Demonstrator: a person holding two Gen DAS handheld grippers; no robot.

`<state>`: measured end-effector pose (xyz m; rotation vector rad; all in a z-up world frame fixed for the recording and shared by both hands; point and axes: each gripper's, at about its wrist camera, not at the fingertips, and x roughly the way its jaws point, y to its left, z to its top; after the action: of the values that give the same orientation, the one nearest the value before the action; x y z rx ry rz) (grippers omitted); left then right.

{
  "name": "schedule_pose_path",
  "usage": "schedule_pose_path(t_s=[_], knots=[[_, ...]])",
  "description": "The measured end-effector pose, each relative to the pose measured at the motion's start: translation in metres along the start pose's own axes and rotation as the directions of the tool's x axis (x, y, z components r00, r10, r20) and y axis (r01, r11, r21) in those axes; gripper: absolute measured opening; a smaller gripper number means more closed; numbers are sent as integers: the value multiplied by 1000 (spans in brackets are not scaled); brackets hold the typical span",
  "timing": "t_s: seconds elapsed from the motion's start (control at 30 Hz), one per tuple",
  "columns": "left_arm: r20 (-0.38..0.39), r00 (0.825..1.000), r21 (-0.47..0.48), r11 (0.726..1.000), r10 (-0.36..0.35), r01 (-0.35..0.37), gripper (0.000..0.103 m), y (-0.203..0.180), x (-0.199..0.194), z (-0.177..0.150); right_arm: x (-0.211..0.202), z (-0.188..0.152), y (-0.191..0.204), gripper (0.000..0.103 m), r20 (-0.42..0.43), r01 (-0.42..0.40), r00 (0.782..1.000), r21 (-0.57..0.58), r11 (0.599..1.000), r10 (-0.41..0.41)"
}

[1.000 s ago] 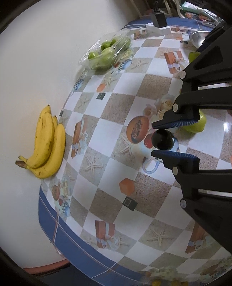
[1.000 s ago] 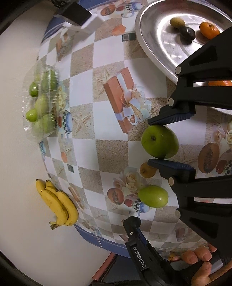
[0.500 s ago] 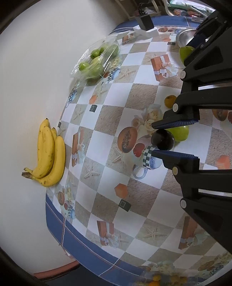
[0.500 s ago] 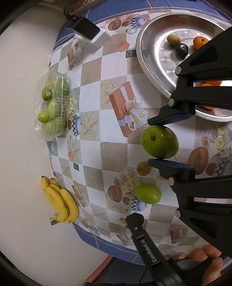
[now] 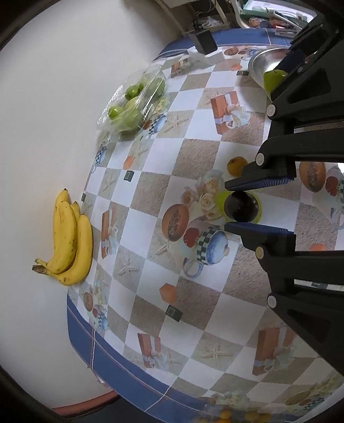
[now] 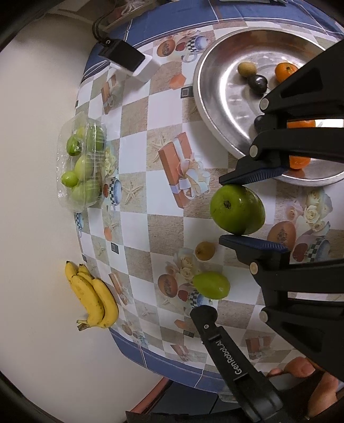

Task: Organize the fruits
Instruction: 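Carry the plum and green apple over the steel bowl with both tools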

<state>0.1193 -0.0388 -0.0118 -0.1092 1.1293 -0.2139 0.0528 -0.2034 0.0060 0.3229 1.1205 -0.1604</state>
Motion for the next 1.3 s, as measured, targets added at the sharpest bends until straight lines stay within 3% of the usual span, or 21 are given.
schedule_pose_path(t_s=[0.77,0.93,1.3], knots=[[-3,999,74,996,-40,40,26,-34,-21,-42,-29,-30,-28,39,3,41,999,59,997,-42],[0,999,128,991,-40,39,26,-51,-23,-48,-29,-31,-48,39,-9,46,999,110,993,-45],[-62,992,260,958,-109,122,26,-105,-23,-72,-36,-32,-115,39,-30,176,984,245,953,-174]])
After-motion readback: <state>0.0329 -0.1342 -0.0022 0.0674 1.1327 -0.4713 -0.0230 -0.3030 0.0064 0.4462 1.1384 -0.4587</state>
